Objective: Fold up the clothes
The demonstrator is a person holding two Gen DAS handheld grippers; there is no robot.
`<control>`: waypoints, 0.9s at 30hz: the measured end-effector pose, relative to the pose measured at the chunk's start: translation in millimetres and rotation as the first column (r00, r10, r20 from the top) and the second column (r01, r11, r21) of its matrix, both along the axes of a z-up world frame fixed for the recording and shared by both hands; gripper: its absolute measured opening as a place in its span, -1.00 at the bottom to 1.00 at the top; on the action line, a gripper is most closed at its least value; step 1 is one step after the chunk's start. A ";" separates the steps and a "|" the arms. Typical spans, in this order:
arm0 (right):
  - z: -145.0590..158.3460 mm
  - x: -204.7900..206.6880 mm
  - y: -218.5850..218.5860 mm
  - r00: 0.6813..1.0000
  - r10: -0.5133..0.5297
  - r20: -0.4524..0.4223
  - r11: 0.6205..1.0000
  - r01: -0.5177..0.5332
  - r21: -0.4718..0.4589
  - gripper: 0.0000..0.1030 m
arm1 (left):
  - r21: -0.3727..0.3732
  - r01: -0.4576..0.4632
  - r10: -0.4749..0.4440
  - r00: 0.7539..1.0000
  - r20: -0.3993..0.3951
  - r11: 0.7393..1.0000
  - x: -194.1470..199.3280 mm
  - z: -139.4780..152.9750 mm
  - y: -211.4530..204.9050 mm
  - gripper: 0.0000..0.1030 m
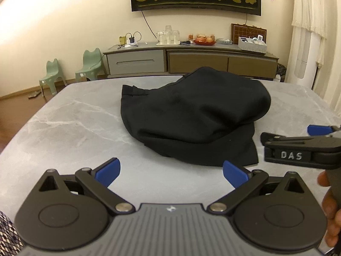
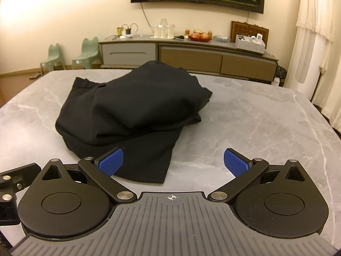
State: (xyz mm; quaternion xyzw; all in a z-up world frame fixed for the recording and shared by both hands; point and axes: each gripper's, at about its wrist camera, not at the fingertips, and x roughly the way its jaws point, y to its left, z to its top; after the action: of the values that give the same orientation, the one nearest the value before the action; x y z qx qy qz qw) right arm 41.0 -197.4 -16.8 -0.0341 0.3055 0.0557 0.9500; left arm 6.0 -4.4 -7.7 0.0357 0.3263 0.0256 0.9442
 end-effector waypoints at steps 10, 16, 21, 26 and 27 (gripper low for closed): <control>2.5 -4.3 -3.9 1.000 0.005 0.021 1.000 -0.005 0.003 0.98 | 0.074 0.047 -0.045 0.998 -0.035 0.996 -1.6 -12.5 -4.7 1.00; 2.7 -11.4 -5.9 0.996 0.035 0.078 0.999 -0.037 0.026 0.98 | 0.076 0.063 -0.061 0.998 -0.028 0.995 -2.4 -12.3 -1.4 1.00; 1.4 -10.3 -1.5 0.995 0.080 0.060 0.996 -0.081 0.024 0.96 | 0.053 0.075 -0.074 0.997 -0.022 0.996 -3.2 -11.3 3.5 0.79; -0.5 -6.2 1.0 0.991 0.133 0.011 0.990 -0.134 0.046 -0.82 | 0.009 0.074 -0.074 0.997 -0.038 0.997 2.8 -9.7 11.5 -0.93; -1.1 -5.5 0.8 0.990 0.140 0.006 0.989 -0.141 0.055 -0.86 | 0.000 0.076 -0.076 0.996 -0.037 0.997 3.4 -9.3 12.7 -0.98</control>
State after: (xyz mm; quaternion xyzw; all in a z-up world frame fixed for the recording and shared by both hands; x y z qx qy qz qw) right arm 35.6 -196.5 -18.0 -0.0290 0.2998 0.1309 0.9445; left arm 9.4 8.2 -17.1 0.0493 0.3423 -0.0109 0.9382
